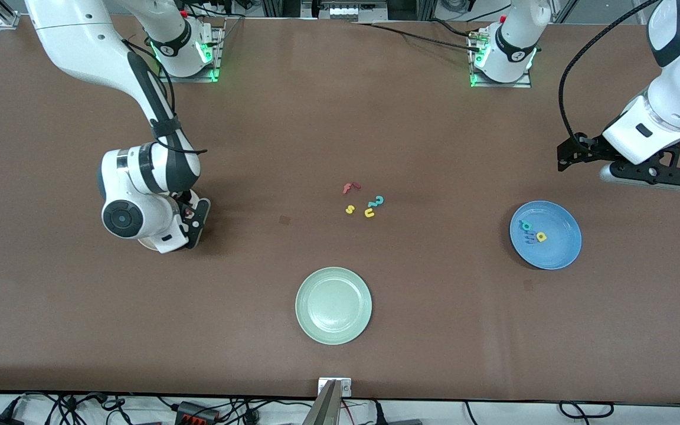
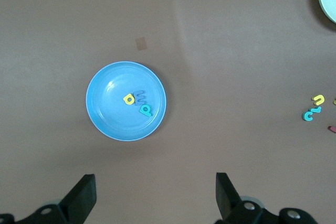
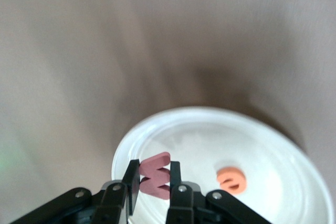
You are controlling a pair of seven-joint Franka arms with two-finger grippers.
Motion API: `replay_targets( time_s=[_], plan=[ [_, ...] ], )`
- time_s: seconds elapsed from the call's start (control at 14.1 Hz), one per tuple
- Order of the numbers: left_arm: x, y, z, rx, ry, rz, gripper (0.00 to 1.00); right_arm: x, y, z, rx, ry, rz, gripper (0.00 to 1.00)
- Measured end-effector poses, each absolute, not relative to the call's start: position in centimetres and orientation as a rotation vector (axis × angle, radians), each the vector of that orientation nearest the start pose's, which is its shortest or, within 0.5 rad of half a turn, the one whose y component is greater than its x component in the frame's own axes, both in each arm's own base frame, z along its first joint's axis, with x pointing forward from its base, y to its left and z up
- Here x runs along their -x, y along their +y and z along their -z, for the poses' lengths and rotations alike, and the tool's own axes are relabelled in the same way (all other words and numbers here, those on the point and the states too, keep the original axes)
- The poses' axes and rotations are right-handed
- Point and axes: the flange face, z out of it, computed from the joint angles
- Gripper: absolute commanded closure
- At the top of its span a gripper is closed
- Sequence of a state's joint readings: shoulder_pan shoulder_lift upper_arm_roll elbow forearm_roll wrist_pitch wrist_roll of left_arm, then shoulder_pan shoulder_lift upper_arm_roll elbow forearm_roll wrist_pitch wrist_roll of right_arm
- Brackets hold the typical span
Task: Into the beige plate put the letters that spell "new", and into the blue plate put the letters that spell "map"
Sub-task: 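Carry the pink w to the beige plate with the right gripper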
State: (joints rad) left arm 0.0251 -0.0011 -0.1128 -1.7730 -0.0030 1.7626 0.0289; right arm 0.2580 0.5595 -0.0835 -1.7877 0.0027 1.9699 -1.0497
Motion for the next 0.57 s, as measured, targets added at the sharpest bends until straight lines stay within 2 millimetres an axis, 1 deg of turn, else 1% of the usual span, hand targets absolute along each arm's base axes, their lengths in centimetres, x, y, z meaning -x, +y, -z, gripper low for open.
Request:
replay_targets(
  time_s=[0.07, 0.14, 0.21, 0.28, 0.43, 0.5, 0.57],
  plan=[
    [-56.0, -5.1, -54.6, 3.139, 0.185, -0.014, 0.0, -60.0, 9.8, -21.1, 2.448, -1.695, -0.527, 0.93],
    [-55.9, -5.2, -54.6, 3.138, 0.19, -0.014, 0.0, -59.7, 8.8, -20.4, 2.461, -1.687, -0.51, 0.88],
    [-55.9, -5.4, -54.7, 3.138, 0.195, -0.013, 0.0, -59.5, 8.2, -19.7, 2.47, -1.687, -0.49, 0.57],
    [-55.9, -5.5, -54.7, 3.138, 0.198, -0.014, 0.0, -59.3, 7.9, -19.2, 2.477, -1.687, -0.476, 0.01],
    [-55.8, -5.5, -54.6, 3.138, 0.197, -0.027, 0.0, -59.4, 7.9, -19.2, 2.486, -1.694, -0.453, 0.0],
    [-55.8, -5.4, -54.6, 3.138, 0.194, -0.032, 0.0, -59.7, 8.1, -19.7, 2.496, -1.695, -0.435, 0.0],
    [-55.8, -5.3, -54.6, 3.138, 0.193, -0.033, 0.0, -60.2, 8.4, -21.0, 2.519, -1.683, -0.411, 0.0]
  ],
)
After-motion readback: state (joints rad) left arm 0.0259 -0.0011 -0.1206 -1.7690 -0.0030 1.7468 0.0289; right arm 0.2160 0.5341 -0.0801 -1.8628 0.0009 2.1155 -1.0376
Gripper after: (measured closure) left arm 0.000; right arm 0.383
